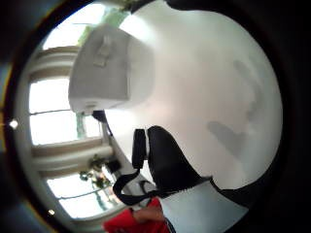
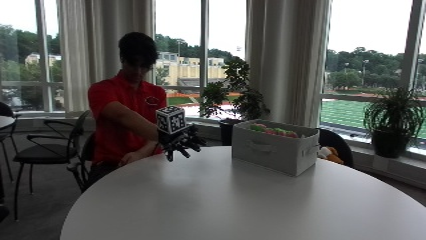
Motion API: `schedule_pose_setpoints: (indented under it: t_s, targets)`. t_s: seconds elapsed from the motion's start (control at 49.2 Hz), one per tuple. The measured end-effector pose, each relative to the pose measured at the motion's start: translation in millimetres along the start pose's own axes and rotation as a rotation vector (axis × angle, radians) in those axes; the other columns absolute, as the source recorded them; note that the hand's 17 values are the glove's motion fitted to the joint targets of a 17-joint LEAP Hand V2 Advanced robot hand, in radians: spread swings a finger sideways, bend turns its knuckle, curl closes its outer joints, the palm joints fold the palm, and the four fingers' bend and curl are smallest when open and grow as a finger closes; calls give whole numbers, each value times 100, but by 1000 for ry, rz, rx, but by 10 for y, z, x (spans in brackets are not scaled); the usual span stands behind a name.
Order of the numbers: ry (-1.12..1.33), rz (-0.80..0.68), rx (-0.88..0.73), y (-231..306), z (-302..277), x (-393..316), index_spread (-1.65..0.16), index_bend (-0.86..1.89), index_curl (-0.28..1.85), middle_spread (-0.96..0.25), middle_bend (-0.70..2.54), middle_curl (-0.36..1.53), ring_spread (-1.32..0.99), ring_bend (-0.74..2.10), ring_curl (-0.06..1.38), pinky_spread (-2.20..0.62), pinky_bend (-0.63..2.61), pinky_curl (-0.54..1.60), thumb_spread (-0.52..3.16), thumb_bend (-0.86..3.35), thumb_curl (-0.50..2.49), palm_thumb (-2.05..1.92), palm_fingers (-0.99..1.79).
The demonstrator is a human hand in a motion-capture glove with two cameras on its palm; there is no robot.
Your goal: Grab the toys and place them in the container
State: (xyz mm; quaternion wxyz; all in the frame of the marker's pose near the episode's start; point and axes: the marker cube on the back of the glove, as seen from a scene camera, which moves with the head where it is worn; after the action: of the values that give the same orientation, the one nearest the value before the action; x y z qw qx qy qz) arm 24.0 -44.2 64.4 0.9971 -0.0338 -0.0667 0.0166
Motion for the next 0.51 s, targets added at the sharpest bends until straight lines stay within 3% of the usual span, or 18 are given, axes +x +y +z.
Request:
schedule_pose_setpoints:
  t_s: [0.163,0.508]
  targets:
    - [8,30,-17,-179,-168,279,-39,12,23,-10,15,26,-3,22,37,12,105,34,111,-5,26,-5,-14]
    - [-68,36,-25,-26,-75,38,-37,8,19,-10,15,26,-2,22,38,12,107,34,111,-5,26,-5,-17]
